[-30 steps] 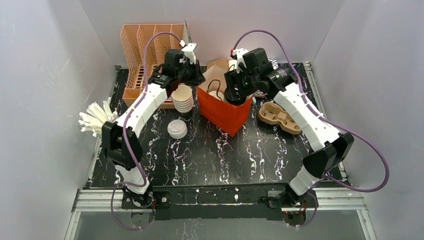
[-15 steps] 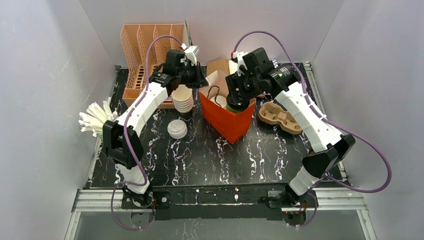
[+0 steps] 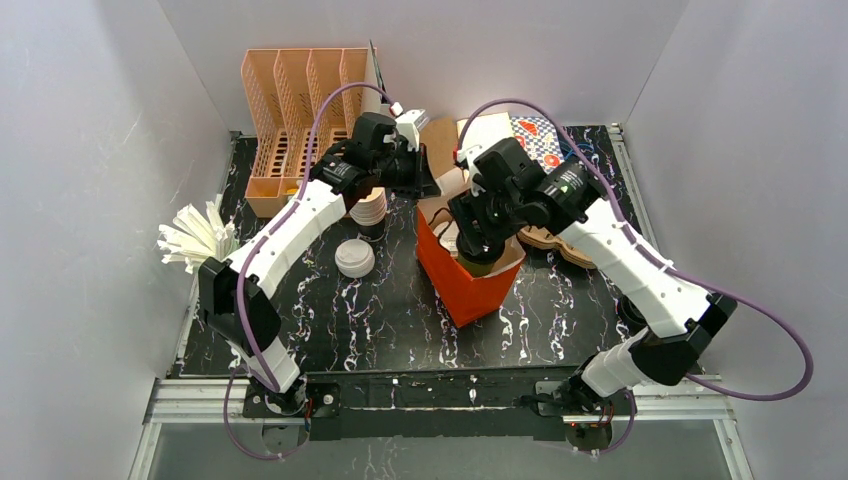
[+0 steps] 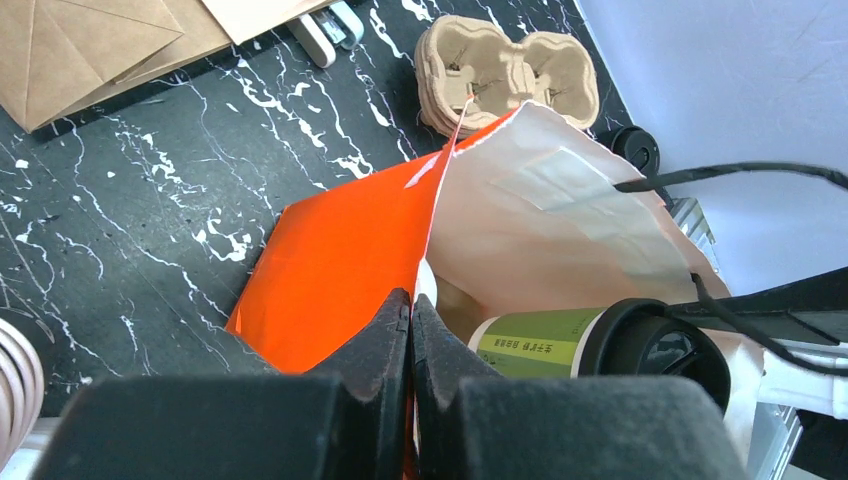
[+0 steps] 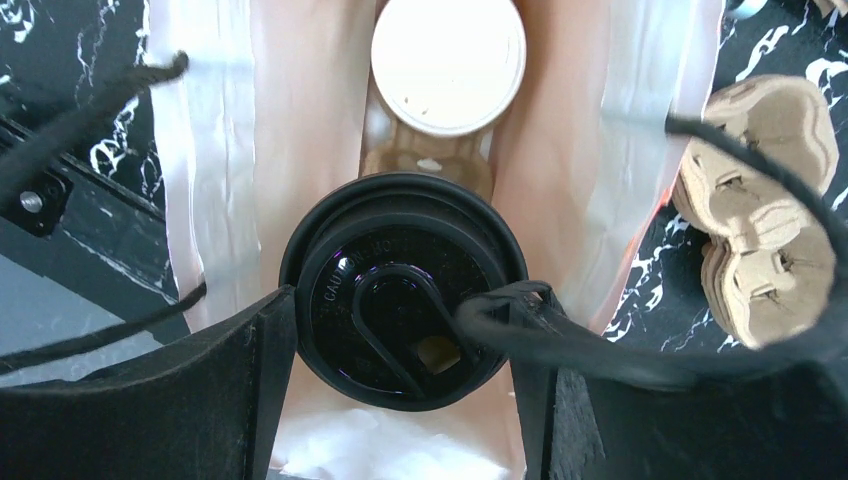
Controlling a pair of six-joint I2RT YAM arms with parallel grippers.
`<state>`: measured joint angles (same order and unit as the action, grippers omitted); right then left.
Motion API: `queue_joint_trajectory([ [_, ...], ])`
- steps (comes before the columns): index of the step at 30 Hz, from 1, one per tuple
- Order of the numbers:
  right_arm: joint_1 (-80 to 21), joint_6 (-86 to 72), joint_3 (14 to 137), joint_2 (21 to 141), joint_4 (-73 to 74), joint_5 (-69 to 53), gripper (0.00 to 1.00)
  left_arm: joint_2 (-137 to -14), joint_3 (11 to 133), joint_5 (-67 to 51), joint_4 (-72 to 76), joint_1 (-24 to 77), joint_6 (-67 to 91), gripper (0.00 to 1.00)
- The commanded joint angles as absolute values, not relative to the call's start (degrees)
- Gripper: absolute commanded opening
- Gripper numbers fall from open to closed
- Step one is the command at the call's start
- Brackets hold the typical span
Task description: Pack the takeout coffee
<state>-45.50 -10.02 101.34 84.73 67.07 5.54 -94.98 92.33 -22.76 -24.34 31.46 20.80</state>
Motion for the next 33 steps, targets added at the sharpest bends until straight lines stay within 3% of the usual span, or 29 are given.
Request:
queue_joint_trajectory([
  [1, -46.8, -11.0, 97.9, 82.0, 67.8, 8.8, 0.01, -91.0, 92.1, -20.7, -26.0, 31.6, 19.7, 0.00],
  [33, -46.9, -11.8, 81.2, 77.5, 58.9, 5.8, 0.01, -84.8, 83.0, -20.4, -22.6, 32.1, 21.5, 0.00],
])
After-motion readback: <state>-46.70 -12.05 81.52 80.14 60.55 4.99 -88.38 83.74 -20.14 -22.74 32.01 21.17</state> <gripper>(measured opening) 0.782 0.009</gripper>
